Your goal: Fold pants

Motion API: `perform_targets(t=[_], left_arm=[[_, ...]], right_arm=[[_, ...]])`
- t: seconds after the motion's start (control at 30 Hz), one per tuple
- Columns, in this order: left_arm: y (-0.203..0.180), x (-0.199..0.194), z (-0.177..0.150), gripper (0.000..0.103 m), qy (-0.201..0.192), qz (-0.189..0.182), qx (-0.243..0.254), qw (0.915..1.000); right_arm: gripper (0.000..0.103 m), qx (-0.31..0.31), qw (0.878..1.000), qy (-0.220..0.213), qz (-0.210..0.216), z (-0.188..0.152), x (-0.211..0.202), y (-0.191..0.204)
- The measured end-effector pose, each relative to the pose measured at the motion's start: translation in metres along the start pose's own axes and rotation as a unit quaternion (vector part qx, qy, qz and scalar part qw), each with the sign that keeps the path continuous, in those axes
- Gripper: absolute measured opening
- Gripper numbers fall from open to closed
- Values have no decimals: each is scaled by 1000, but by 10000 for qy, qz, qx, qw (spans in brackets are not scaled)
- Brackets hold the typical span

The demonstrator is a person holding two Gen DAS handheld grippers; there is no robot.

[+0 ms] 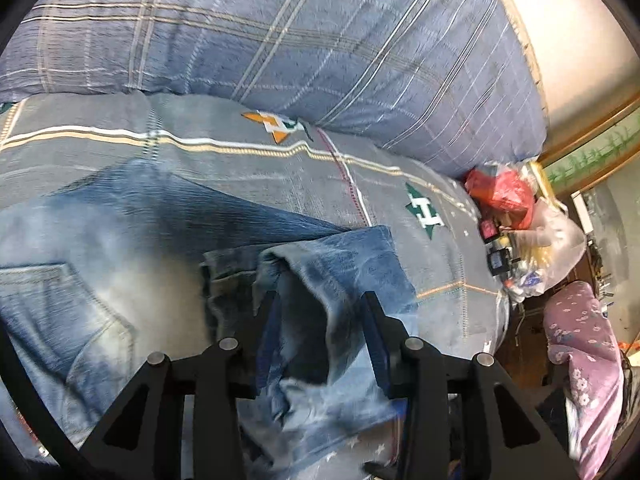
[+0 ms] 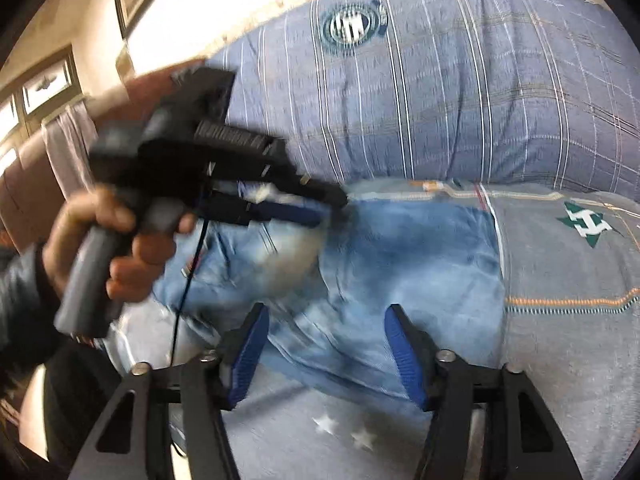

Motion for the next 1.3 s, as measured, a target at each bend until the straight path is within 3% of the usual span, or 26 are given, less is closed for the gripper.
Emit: perform_targets(t=[0.07, 0.17, 0.27, 0.3, 0.37, 0.4, 0.43, 0.67, 0.77, 0.87, 0.97, 1.03, 1.13, 1.17, 1.2, 1.23, 1.27, 1.3], left_arm=[[3, 9, 5, 42, 39, 57, -91, 9999], [12, 21, 10, 40, 67, 189, -237, 9995], [23, 31, 13, 14, 178, 467, -230, 9985], [27, 33, 14, 9, 203, 531, -230, 9981], [33, 33, 14, 8, 171, 482, -287, 9983], [33, 31, 14, 7, 112, 439, -316, 9985], [33, 28, 14, 7, 42, 418, -314, 9986], [19, -10, 23, 7, -335, 235, -165, 9990], [25, -15, 25, 7, -356, 459, -159, 9982], [49, 2, 20, 7, -135, 709, -334, 9968], [57, 7, 18, 6, -266, 666, -196, 9972], [53, 8, 19, 7, -238, 760, -58, 9968], [46, 2, 20, 8, -195, 710, 39, 9973], [44, -7, 19, 15, -280, 593, 0, 9978], [42, -14, 18, 27, -362, 542, -1, 9979], [39, -23, 16, 32, -483, 551, 31, 9973], [36, -31, 14, 39, -601, 585, 88, 9964], [33, -37, 11, 39, -671, 575, 144, 9960]], right_arm=[[39, -205, 9997, 138, 18, -5, 6, 6], [39, -521, 9983, 267, -24, -9, 21, 13], [39, -724, 9963, 453, -104, -12, 40, 24], [37, -845, 9949, 500, -230, -15, 49, 26], [31, -961, 9939, 441, -326, -15, 55, 29], [16, -997, 9933, 444, -367, -14, 54, 30], [12, -1024, 9932, 433, -341, -13, 52, 31], [10, -1122, 9935, 44, -181, -5, 15, 41], [10, -1010, 9949, -47, 43, 4, 7, 46], [10, -1042, 9944, 115, 119, -2, 21, 54], [10, -1058, 9934, 432, 91, -25, 45, 58], [11, -832, 9960, 266, 171, -33, 48, 53], [15, -654, 9970, 309, 259, -30, 47, 48], [18, -686, 9969, 315, 233, -28, 45, 49], [27, -694, 9969, 306, 205, -27, 42, 48], [34, -630, 9974, 270, 213, -25, 36, 46], [57, -556, 9978, 234, 259, -24, 29, 45], [71, -446, 9984, 140, 330, -23, 18, 42]])
Point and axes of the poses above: each gripper's, at about its wrist camera, not at the fingertips, and x roughly the way its jaws point, y to its left, z to its top, the point moved 1 cm from there along x, roughly the way its jaws point, and after that the axes turned 15 degrees about -z, right-handed, at the moved point
